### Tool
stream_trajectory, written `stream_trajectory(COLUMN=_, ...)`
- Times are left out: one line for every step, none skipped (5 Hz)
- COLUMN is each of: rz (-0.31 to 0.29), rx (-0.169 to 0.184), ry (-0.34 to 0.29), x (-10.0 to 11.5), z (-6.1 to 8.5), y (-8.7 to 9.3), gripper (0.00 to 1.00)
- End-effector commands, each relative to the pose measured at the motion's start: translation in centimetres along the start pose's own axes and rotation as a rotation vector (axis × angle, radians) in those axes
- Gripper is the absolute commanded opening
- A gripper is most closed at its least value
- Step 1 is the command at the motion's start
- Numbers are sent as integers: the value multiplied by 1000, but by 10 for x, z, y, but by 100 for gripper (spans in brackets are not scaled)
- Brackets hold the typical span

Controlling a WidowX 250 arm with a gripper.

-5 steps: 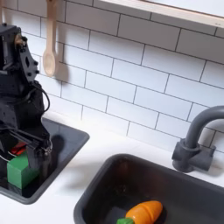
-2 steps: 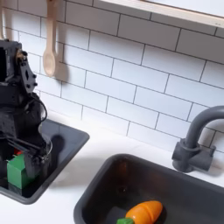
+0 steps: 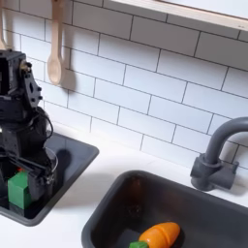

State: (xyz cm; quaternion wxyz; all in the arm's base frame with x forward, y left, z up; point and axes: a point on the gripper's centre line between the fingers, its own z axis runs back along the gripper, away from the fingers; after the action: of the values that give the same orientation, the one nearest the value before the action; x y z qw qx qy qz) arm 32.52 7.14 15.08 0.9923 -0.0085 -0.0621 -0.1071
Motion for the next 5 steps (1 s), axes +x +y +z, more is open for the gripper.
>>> stream_trajectory(rz=-17, rx=-2, ry=25, x=2, z=-8, y=-6, gripper=91)
stream_trajectory(rz=-2, rx=-8, ry=35, x=2, z=-11, y=-6, gripper=0)
stream_trajectory(rz=-1, rx=-8, ry=26, x=2, z=-9, y=-6, gripper=0)
stream_trajectory(rz=-1, rx=-11, ry=13, x=0, z=0, y=-7, gripper=0)
stream_trajectory(rz=-2, rx=-21, ry=20, x=-2, z=7, y=-11, gripper=0)
